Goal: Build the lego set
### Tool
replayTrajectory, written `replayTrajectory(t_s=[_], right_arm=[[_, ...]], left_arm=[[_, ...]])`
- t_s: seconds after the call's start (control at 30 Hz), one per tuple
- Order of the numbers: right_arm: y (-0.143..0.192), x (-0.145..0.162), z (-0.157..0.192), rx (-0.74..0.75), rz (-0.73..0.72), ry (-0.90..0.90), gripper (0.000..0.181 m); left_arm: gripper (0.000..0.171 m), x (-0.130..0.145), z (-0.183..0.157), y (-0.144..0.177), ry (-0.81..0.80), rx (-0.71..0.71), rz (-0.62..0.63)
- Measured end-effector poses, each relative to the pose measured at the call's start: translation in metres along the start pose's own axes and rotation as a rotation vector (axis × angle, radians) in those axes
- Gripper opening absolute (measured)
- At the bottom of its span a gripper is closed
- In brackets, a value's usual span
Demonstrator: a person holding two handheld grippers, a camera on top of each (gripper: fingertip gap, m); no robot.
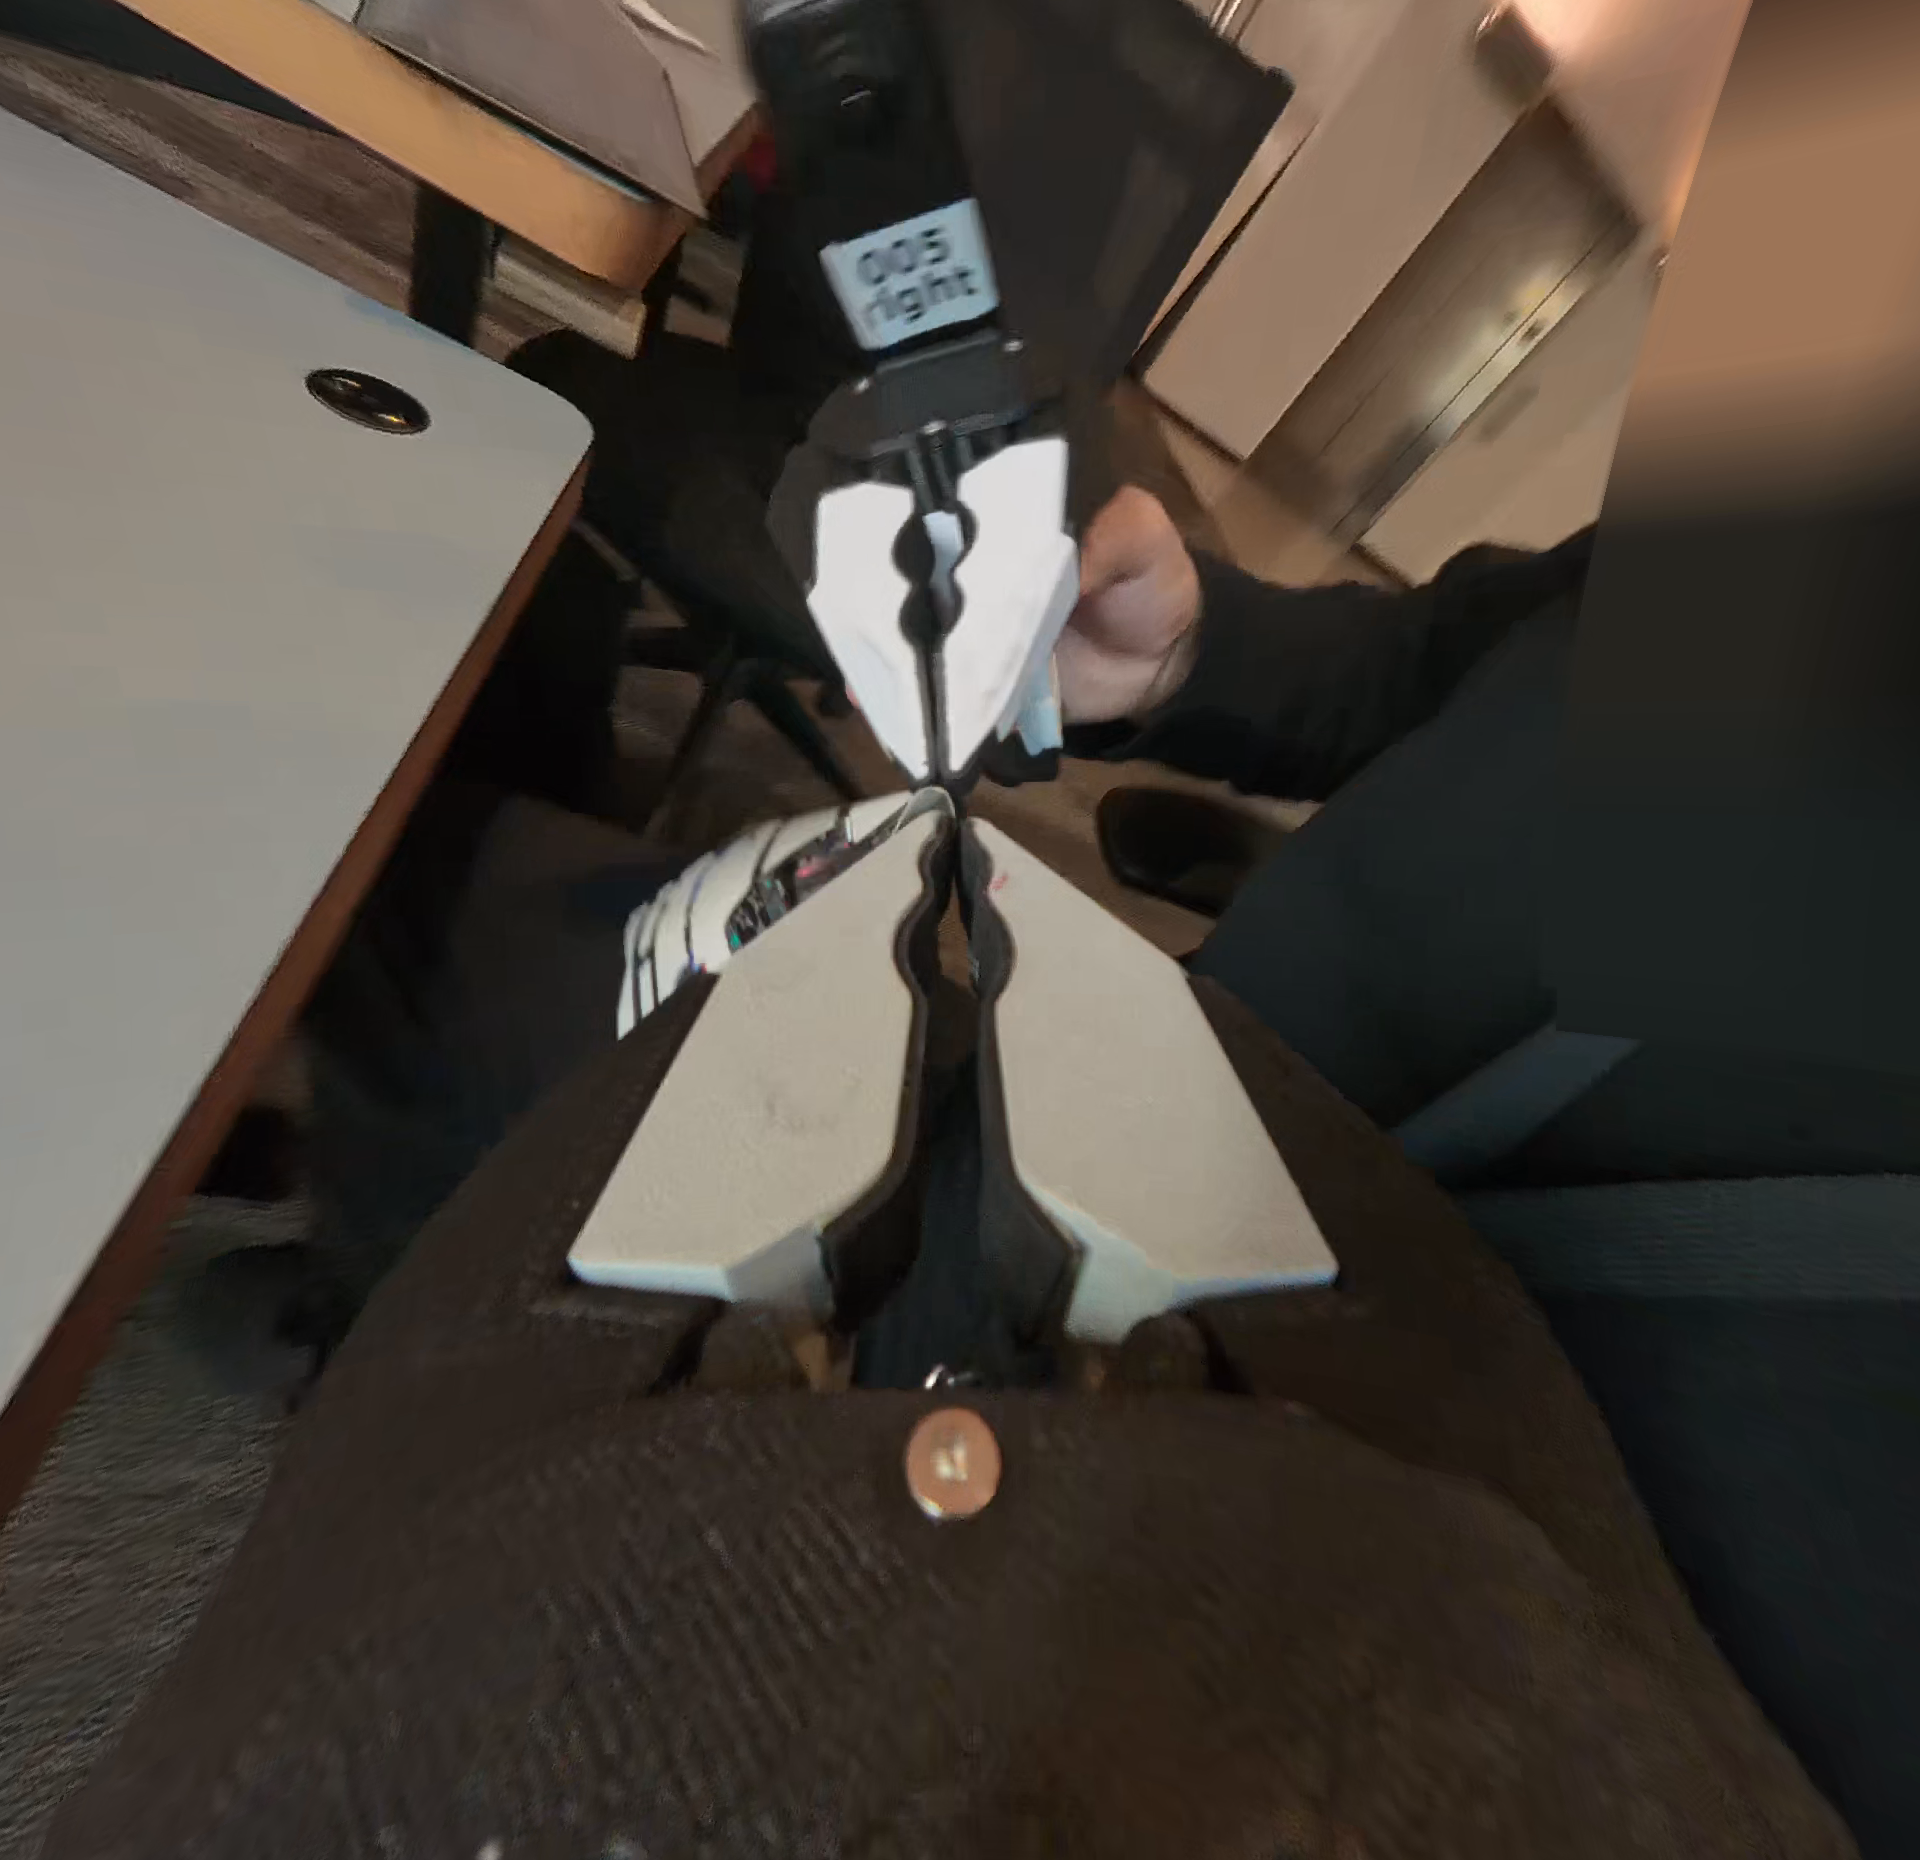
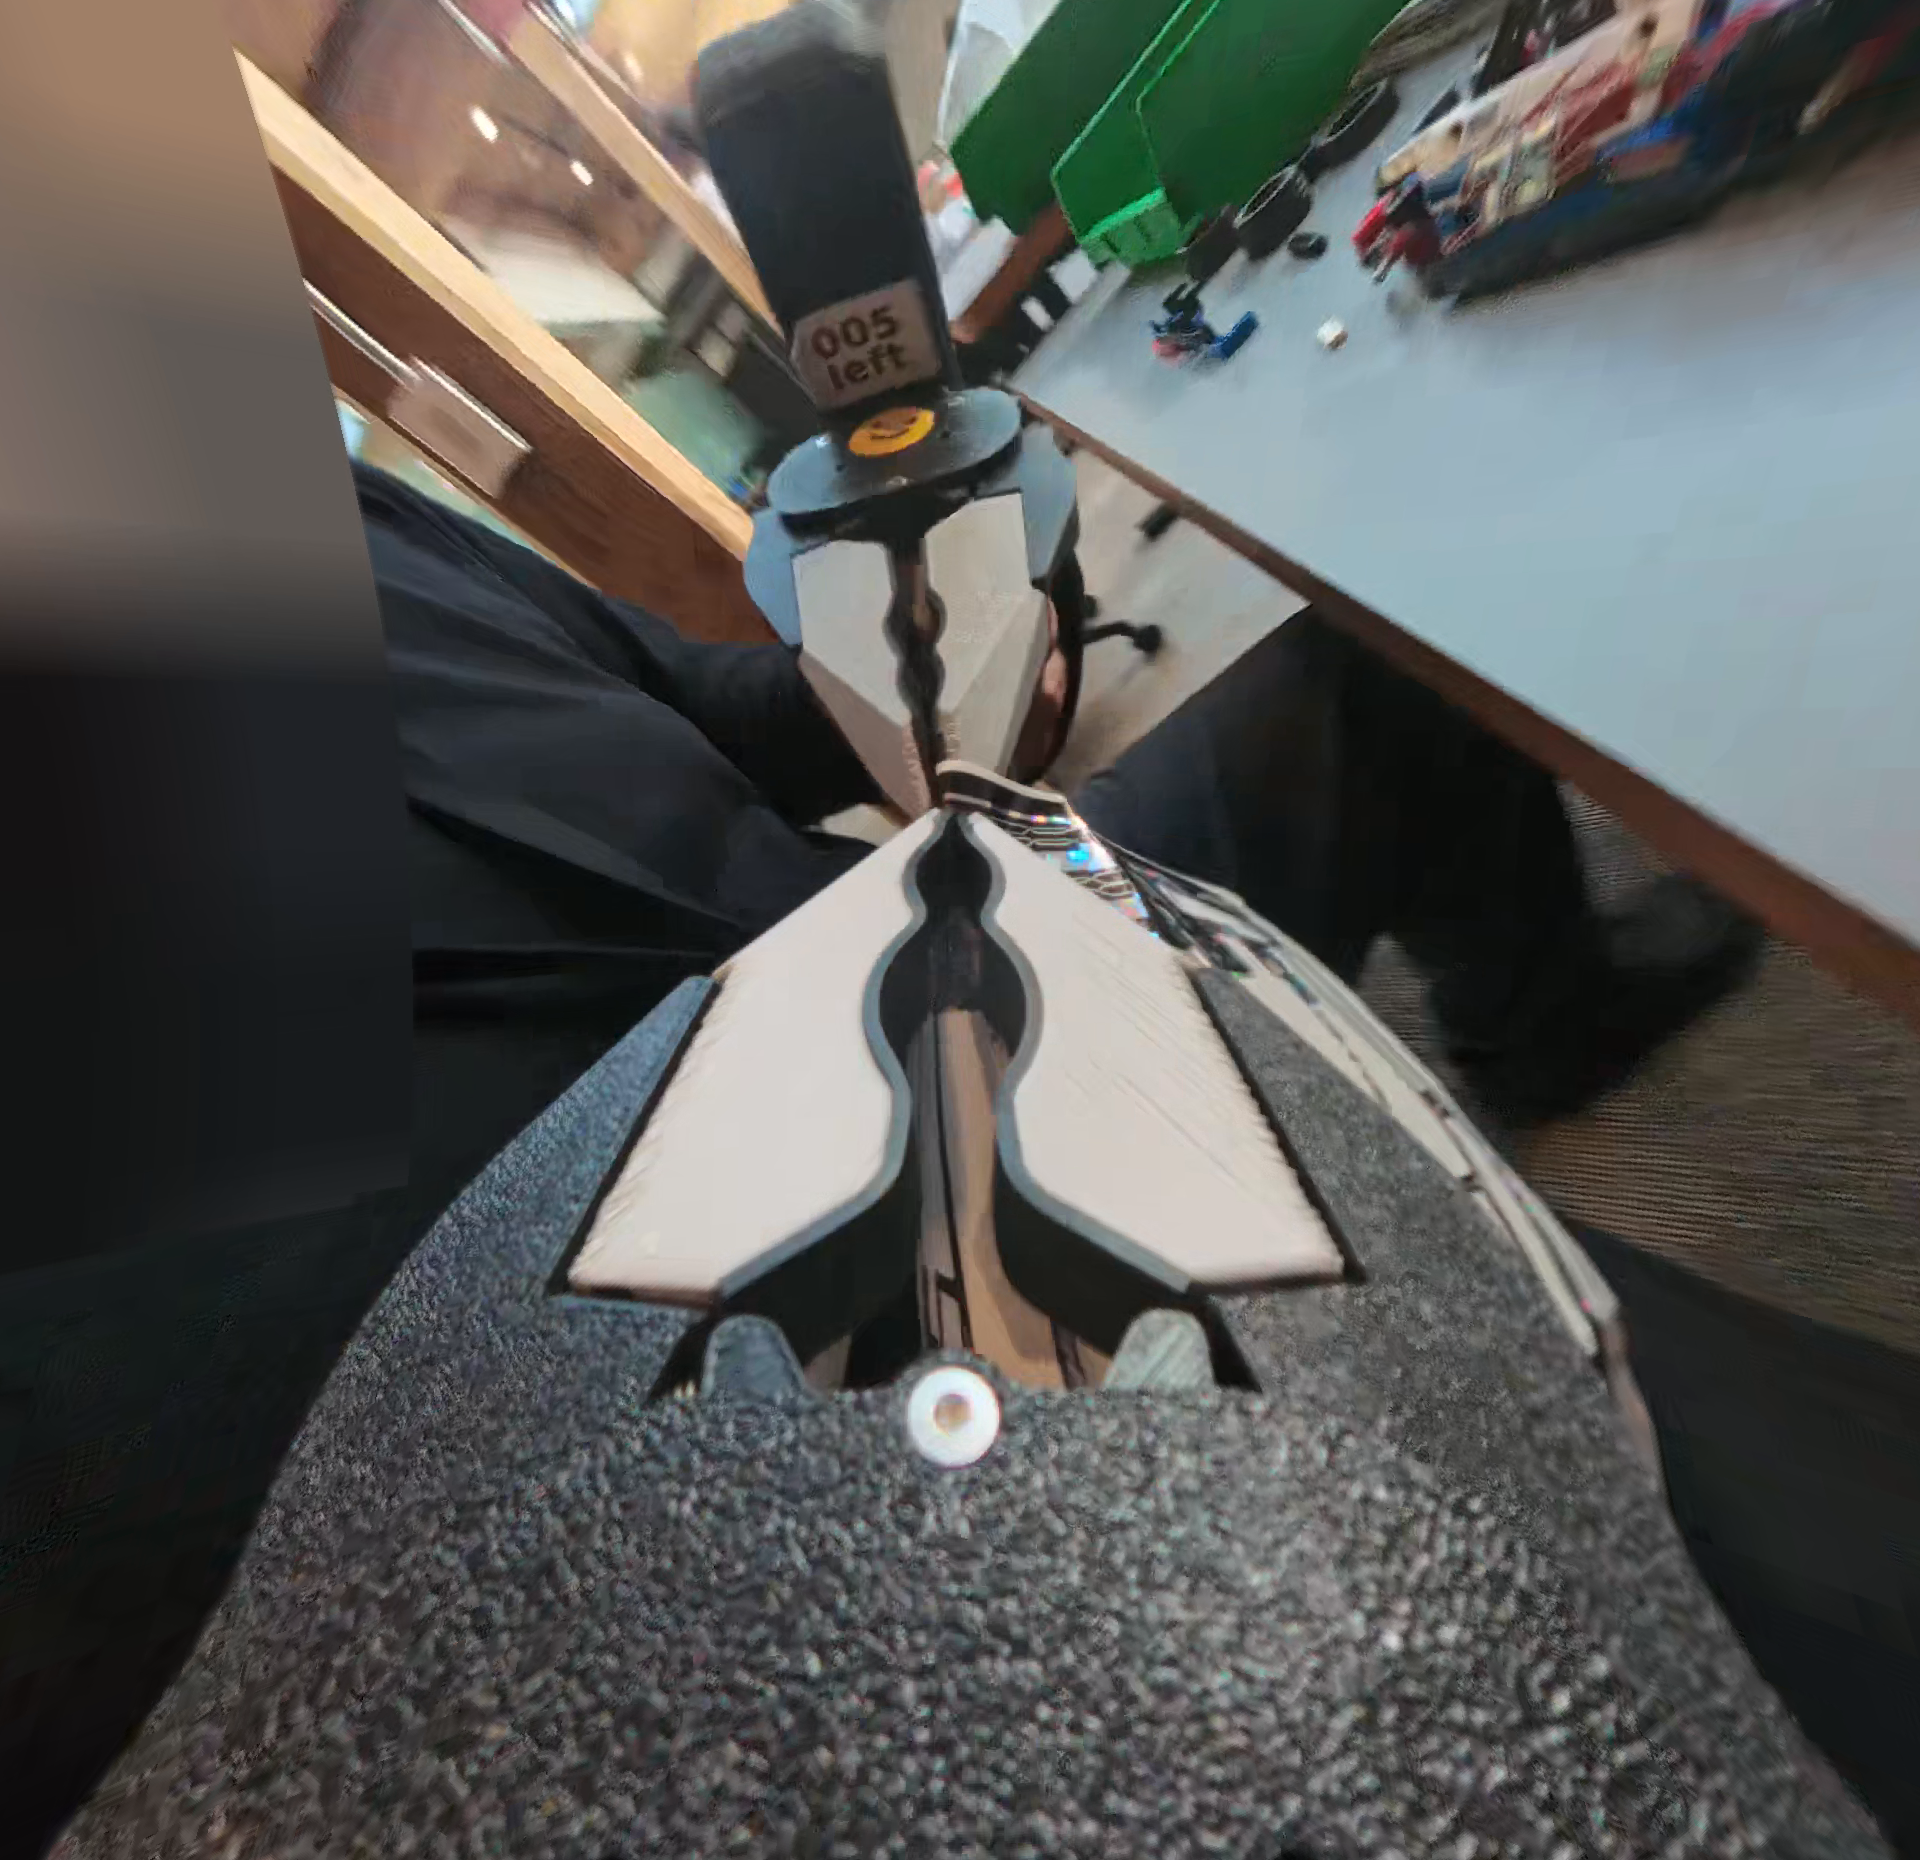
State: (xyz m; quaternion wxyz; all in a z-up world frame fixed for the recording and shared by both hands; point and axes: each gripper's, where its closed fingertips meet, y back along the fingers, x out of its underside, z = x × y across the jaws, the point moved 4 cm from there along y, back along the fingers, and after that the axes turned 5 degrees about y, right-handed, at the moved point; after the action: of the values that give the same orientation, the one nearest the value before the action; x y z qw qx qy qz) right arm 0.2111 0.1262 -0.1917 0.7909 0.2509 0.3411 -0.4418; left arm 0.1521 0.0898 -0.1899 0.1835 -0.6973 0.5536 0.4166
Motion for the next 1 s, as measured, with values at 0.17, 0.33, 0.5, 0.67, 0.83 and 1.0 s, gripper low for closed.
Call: replayTrajectory(t_s=[0.17, 0.33, 0.5, 0.67, 0.83, 1.0], right_arm=[[0.012, -0.015, 0.009, 0.187, 0.028, 0.273, 0.000], [0.009, -0.006, 0.008, 0.233, 0.141, 0.323, 0.004], [0.004, -0.011, 0.010, 0.411, 0.220, 0.587, 0.011], [-0.001, -0.012, 0.019, 0.469, 0.300, 0.767, 0.000], [-0.002, -0.011, 0.020, 0.455, 0.309, 0.745, 0.004], [-0.004, -0.007, 0.022, 0.426, 0.308, 0.714, 0.005]], left_arm=[[0.000, -0.001, 0.004, 0.003, 0.039, -0.004, 0.020], [0.000, -0.002, 0.003, 0.002, 0.025, -0.011, 0.027], [0.000, -0.003, 0.001, 0.000, 0.003, -0.017, 0.045], [0.000, -0.003, -0.001, -0.002, -0.038, -0.038, 0.064], [0.000, -0.002, -0.003, -0.003, -0.051, -0.033, 0.068], [0.000, -0.001, -0.003, -0.002, -0.046, -0.026, 0.063]])
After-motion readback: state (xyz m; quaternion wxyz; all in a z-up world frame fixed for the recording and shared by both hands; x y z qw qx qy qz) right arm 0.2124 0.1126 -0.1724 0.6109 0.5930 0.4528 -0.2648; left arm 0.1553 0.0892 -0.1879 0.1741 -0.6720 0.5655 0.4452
